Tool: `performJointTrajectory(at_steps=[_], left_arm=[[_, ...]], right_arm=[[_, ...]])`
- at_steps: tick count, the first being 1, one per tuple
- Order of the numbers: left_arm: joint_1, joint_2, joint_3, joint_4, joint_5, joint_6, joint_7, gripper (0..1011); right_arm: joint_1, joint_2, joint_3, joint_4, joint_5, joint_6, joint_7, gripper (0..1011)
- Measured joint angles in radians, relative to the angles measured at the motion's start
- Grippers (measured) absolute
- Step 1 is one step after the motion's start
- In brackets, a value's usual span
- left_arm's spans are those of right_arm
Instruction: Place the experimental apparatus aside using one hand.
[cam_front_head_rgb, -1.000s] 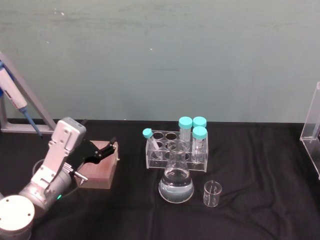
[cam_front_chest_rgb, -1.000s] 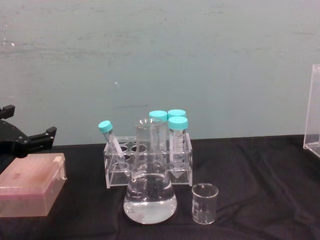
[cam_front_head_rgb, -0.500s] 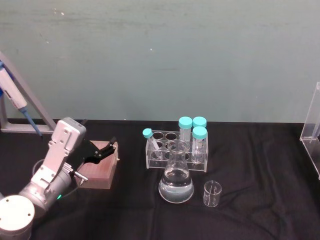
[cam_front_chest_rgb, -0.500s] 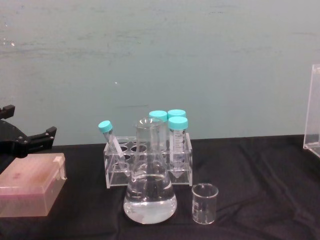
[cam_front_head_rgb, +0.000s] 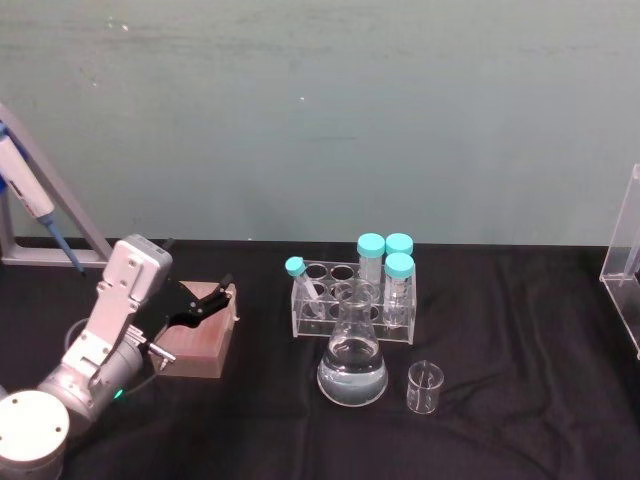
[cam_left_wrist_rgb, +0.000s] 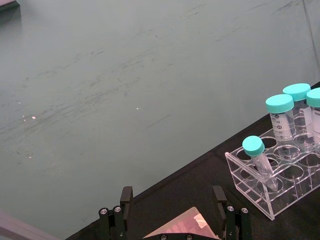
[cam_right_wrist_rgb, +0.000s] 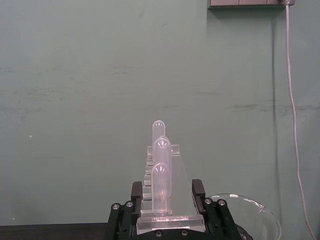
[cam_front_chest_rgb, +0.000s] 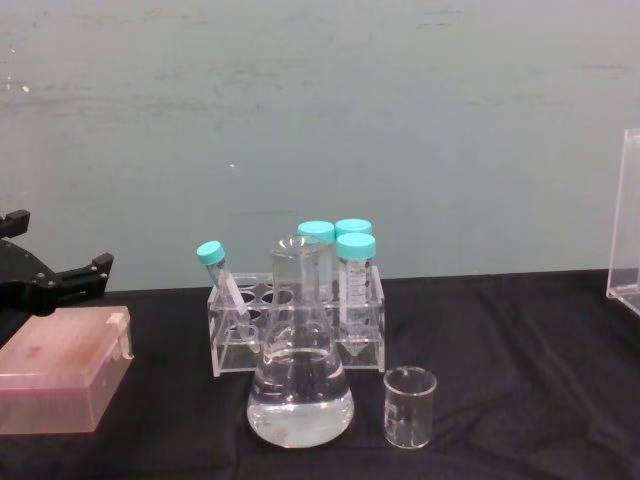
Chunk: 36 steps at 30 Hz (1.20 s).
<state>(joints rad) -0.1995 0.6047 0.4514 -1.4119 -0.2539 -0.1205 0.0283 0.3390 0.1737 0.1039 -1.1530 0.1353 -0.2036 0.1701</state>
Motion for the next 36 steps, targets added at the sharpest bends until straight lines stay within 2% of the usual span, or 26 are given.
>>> performJointTrajectory(at_steps=[2,4,16,36], left_arm=[[0.000,0.000,0.000,0.000,0.000,0.000,0.000,1000],[0.000,0.000,0.000,0.000,0.000,0.000,0.000,1000],[0.000,0.000,0.000,0.000,0.000,0.000,0.000,1000],[0.000,0.000,0.000,0.000,0.000,0.000,0.000,1000]], right_arm=[[0.000,0.000,0.000,0.000,0.000,0.000,0.000,621],[0.000,0.000,0.000,0.000,0.000,0.000,0.000,707],[0.000,0.000,0.000,0.000,-0.001,0.000,0.000,1002],[-0.005,0.000,-0.006,-0.010,-0.011,-0.001,-0.004,1003]])
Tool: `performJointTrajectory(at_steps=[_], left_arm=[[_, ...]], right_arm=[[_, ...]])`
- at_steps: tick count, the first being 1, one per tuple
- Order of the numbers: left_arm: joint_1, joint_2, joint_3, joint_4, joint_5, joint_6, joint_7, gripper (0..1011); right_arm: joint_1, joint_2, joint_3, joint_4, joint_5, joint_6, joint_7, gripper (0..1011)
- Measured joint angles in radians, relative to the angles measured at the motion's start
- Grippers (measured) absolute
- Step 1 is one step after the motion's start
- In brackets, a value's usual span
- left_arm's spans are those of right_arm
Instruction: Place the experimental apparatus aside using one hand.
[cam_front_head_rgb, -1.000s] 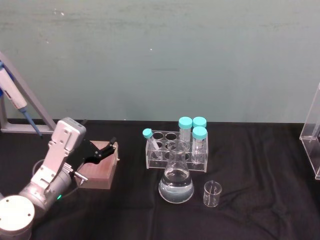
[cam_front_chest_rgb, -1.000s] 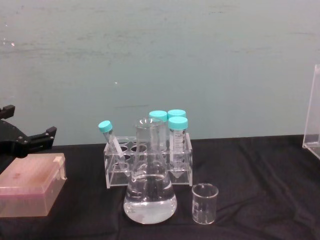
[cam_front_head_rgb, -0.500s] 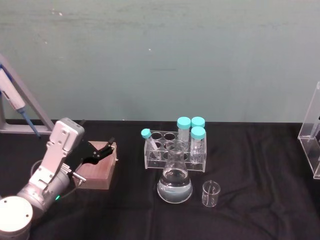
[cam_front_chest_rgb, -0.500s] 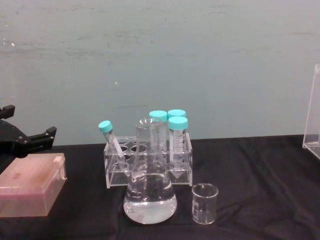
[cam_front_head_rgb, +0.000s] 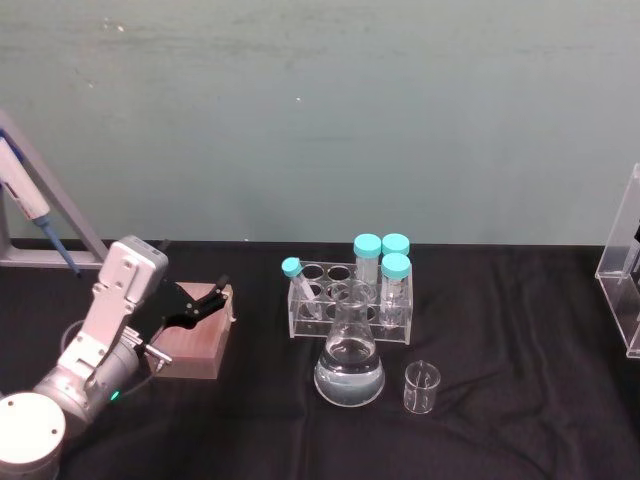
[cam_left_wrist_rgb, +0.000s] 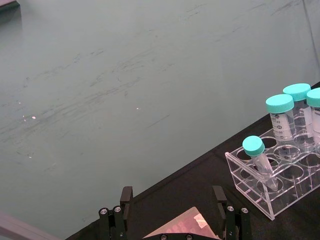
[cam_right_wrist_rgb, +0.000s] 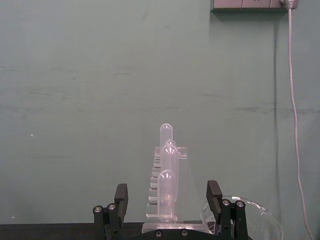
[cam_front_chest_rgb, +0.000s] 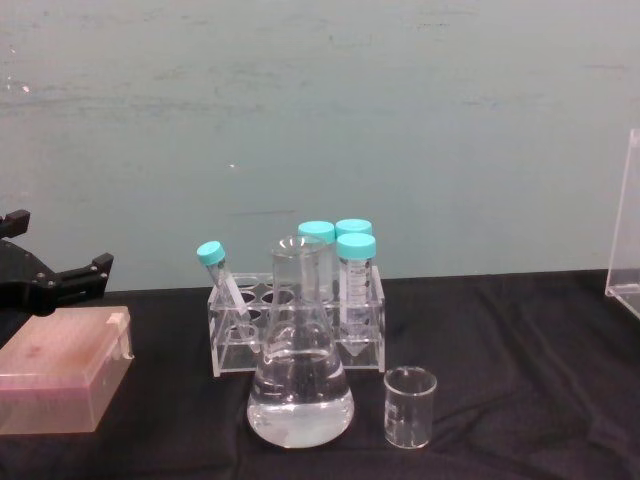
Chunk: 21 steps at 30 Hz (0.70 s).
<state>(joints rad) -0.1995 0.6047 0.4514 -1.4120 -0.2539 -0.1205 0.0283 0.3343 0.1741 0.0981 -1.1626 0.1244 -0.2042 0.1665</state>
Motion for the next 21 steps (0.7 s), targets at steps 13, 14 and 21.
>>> performJointTrajectory(at_steps=[13,14,21], left_arm=[[0.000,0.000,0.000,0.000,0.000,0.000,0.000,1000],[0.000,0.000,0.000,0.000,0.000,0.000,0.000,1000],[0.000,0.000,0.000,0.000,0.000,0.000,0.000,1000]], right_arm=[[-0.022,-0.011,-0.006,-0.040,-0.045,-0.031,-0.042,1003],[-0.023,-0.011,-0.006,-0.042,-0.048,-0.034,-0.045,1003],[-0.033,-0.018,-0.007,-0.060,-0.089,-0.079,-0.069,1003]])
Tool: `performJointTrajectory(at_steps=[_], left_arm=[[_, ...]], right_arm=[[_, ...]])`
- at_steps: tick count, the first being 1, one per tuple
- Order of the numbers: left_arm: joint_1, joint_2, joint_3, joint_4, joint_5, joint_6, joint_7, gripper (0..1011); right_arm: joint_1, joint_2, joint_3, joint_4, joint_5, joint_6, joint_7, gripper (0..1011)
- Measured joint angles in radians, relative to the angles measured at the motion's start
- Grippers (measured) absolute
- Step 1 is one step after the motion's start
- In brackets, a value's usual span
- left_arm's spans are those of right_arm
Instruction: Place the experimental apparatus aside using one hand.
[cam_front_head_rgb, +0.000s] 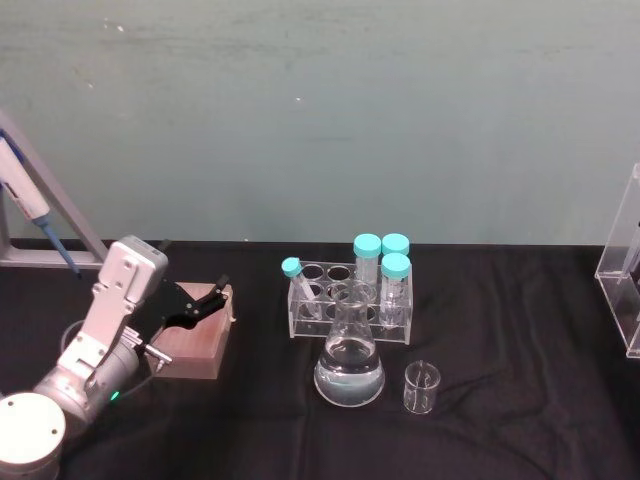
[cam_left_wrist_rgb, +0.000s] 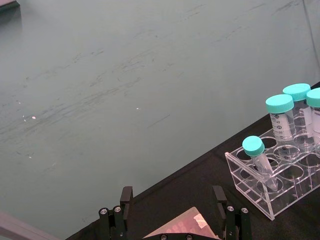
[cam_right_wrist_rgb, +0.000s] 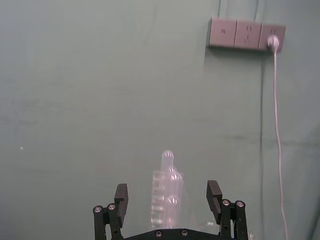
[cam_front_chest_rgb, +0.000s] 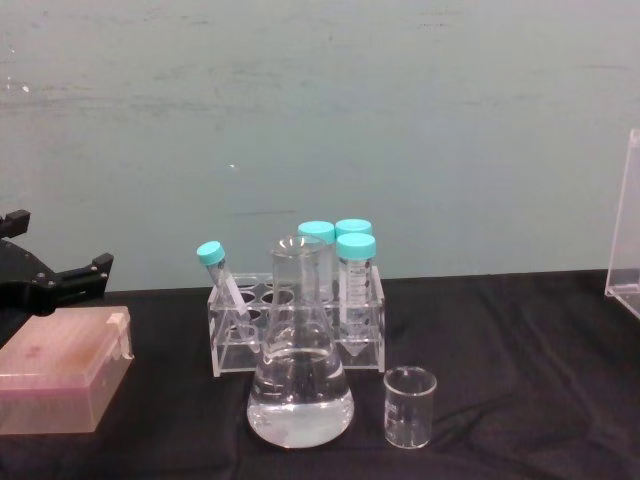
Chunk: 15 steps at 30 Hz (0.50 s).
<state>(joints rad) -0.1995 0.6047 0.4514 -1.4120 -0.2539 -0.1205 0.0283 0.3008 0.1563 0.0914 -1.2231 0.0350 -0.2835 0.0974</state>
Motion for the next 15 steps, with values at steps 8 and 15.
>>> performJointTrajectory(at_steps=[8,15], left_arm=[[0.000,0.000,0.000,0.000,0.000,0.000,0.000,1000],[0.000,0.000,0.000,0.000,0.000,0.000,0.000,1000]], right_arm=[[-0.014,-0.005,-0.017,-0.030,-0.075,-0.108,-0.017,1003],[-0.019,0.004,-0.046,-0.042,-0.069,-0.168,0.052,1003]])
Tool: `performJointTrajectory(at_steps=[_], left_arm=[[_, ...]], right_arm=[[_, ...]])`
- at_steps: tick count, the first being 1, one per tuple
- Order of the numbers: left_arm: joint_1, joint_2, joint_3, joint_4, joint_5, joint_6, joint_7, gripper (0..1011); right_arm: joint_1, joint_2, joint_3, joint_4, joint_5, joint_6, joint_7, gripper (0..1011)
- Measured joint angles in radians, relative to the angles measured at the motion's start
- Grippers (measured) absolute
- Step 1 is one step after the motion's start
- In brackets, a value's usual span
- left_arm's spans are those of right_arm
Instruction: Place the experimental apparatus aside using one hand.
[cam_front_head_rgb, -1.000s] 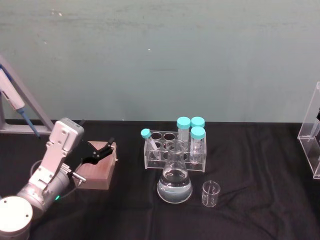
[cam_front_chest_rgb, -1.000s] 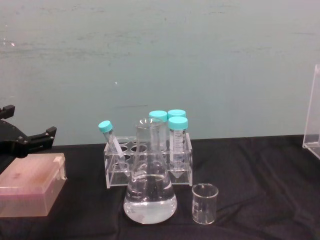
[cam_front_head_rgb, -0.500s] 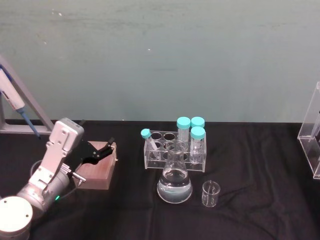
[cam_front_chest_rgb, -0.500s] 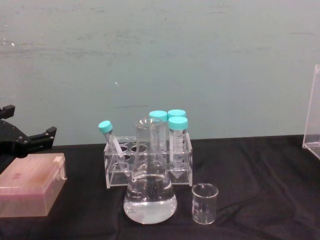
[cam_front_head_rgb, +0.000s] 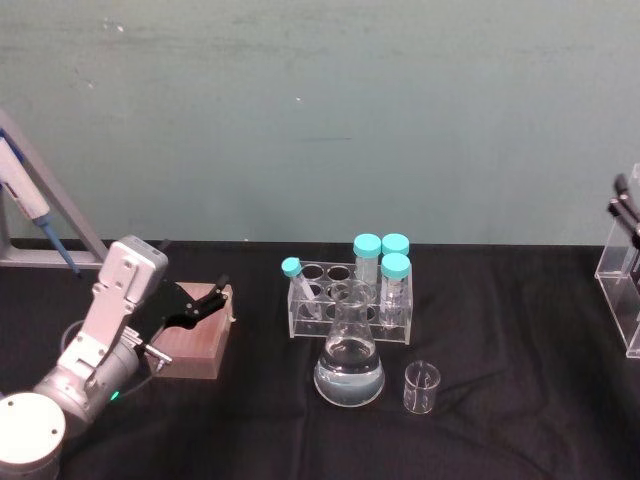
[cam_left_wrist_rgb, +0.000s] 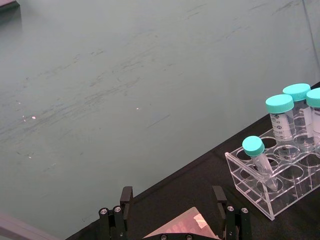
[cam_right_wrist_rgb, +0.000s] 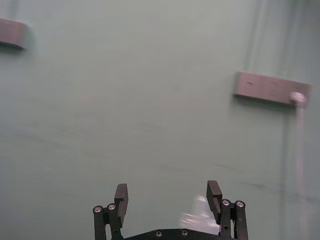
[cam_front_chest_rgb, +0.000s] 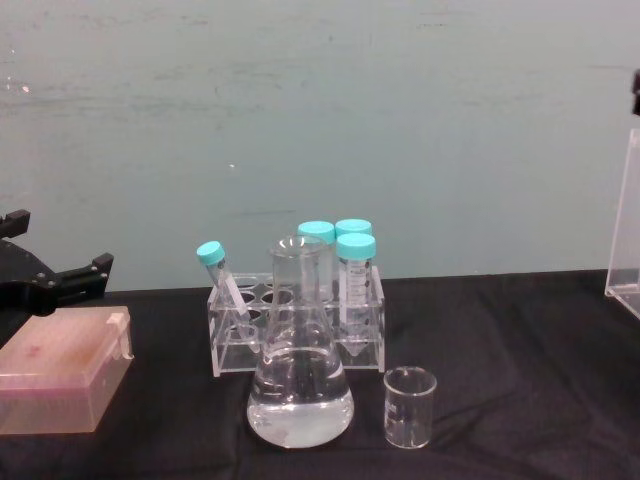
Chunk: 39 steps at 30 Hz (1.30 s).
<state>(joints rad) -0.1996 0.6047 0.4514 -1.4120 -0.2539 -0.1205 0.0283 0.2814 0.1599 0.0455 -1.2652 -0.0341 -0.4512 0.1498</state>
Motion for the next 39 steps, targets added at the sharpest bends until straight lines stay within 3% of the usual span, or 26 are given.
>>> performJointTrajectory(at_steps=[7,11,12,13,16,21,27,39], left_arm=[[0.000,0.000,0.000,0.000,0.000,0.000,0.000,1000],[0.000,0.000,0.000,0.000,0.000,0.000,0.000,1000],[0.000,0.000,0.000,0.000,0.000,0.000,0.000,1000],[0.000,0.000,0.000,0.000,0.000,0.000,0.000,1000],[0.000,0.000,0.000,0.000,0.000,0.000,0.000,1000],[0.000,0.000,0.000,0.000,0.000,0.000,0.000,1000],[0.000,0.000,0.000,0.000,0.000,0.000,0.000,1000],[0.000,0.000,0.000,0.000,0.000,0.000,0.000,1000]], right_arm=[[0.002,0.021,-0.040,0.000,0.059,-0.020,0.104,1003],[0.008,0.035,-0.067,0.004,0.114,-0.014,0.175,1003],[0.011,0.041,-0.076,0.008,0.146,0.000,0.209,1003],[0.011,0.041,-0.076,0.008,0.146,0.000,0.209,1003],[0.018,0.054,-0.099,0.018,0.216,0.040,0.286,1003],[0.029,0.067,-0.128,0.041,0.293,0.101,0.369,1003],[0.042,0.082,-0.163,0.071,0.331,0.144,0.421,1003],[0.064,0.114,-0.229,0.116,0.341,0.175,0.466,1003]])
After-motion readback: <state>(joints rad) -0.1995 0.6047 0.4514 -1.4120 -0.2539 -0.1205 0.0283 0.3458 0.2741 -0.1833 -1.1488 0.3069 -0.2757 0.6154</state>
